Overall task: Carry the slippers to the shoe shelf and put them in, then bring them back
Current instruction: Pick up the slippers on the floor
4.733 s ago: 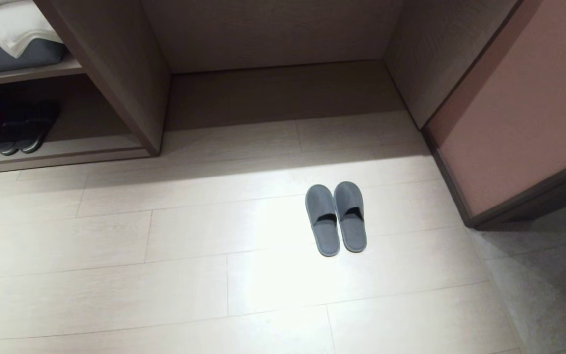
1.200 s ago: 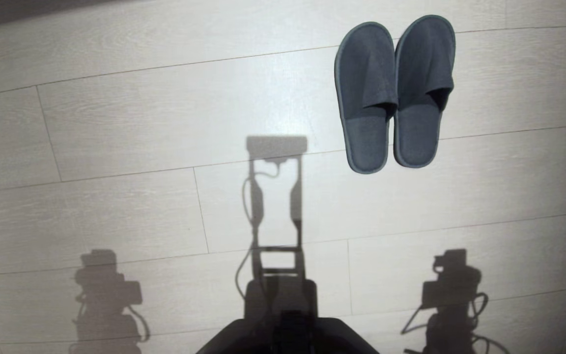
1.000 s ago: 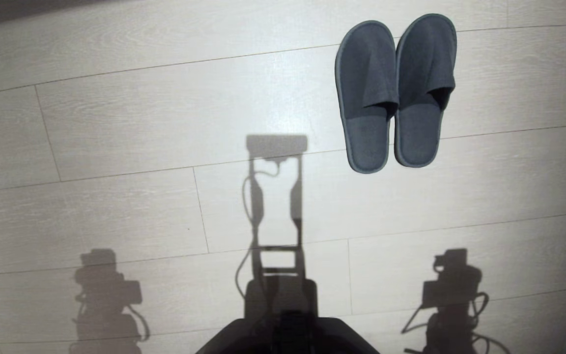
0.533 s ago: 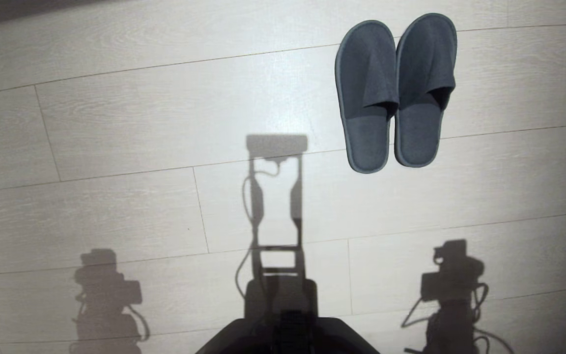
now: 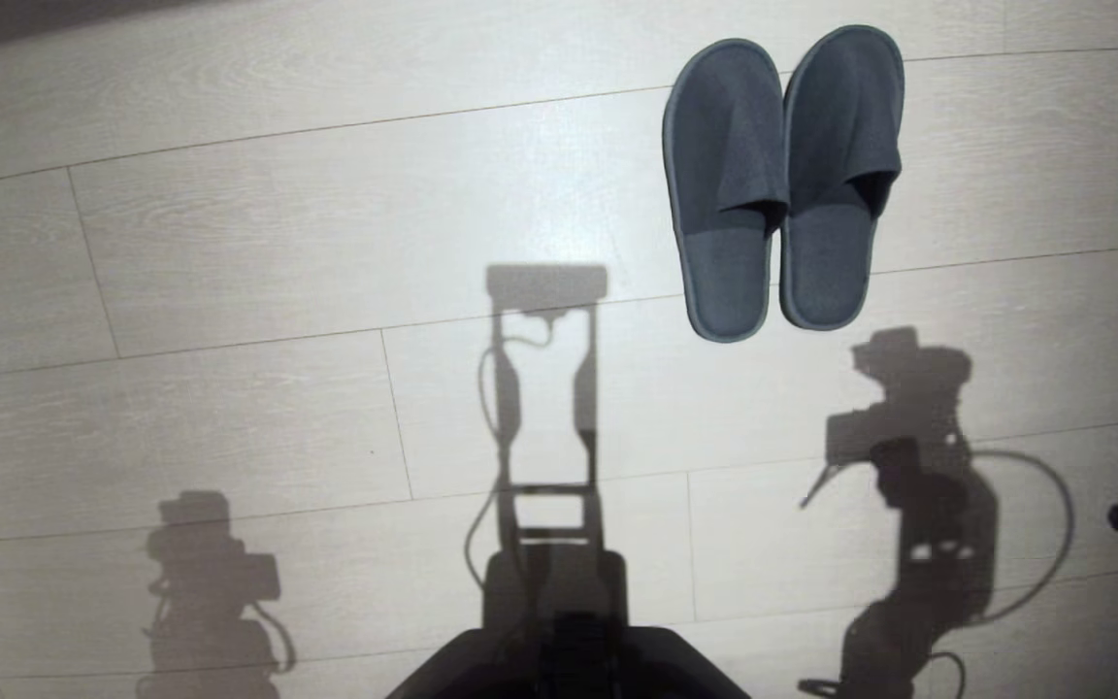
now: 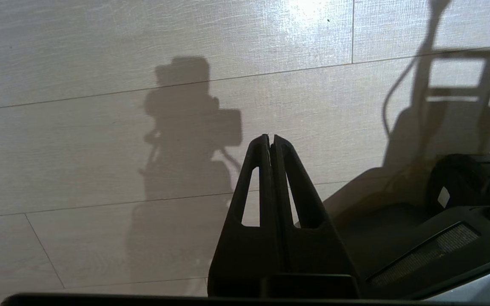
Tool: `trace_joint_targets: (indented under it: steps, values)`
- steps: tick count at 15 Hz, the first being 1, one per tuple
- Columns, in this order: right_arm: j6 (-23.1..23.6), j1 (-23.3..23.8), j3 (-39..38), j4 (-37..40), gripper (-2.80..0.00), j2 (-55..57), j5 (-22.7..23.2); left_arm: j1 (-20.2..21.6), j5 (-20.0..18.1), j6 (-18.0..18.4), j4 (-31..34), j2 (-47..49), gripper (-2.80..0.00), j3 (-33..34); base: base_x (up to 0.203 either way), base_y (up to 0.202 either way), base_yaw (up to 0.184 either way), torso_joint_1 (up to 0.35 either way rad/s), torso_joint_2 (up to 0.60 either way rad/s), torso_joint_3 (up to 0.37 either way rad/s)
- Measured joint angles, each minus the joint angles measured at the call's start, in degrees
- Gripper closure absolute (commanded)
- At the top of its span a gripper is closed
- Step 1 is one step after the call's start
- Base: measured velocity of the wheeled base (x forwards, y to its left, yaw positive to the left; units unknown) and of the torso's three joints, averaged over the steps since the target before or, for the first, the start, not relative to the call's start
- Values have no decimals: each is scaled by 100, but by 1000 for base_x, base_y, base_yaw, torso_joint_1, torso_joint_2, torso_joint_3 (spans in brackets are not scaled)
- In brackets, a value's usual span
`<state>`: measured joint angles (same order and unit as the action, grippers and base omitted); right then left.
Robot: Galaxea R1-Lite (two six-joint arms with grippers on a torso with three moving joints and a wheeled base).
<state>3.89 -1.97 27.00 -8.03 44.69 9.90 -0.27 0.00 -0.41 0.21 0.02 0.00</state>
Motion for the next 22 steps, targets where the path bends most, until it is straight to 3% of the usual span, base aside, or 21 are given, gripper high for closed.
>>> trace_joint_targets:
  steps: [6, 7, 10, 16, 19, 22]
  values:
    - [263, -184, 1702, -709, 0, 2653, 229, 0, -7, 0, -2, 0, 0, 0, 0, 0, 0, 0, 0, 0]
    - [290, -226, 1789, -1067, -280, 2921, 228, 0, -5, 0, -1, 0, 0, 0, 0, 0, 0, 0, 0, 0]
    - [337, -619, 1792, -1968, -280, 3372, 20, 0, -10, 0, -2, 0, 0, 0, 0, 0, 0, 0, 0, 0]
    - [611, -1272, 1840, -2317, -280, 3770, -967, 0, -7, 1, -2, 0, 0, 0, 0, 0, 0, 0, 0, 0]
    - [630, -1465, 1836, -3722, -280, 4311, -1696, 0, -9, -1, -5, 0, 0, 0, 0, 0, 0, 0, 0, 0]
    - [622, -1519, 1856, -4492, -280, 4671, -1885, 0, -8, 0, -2, 0, 0, 0, 0, 0, 0, 0, 0, 0]
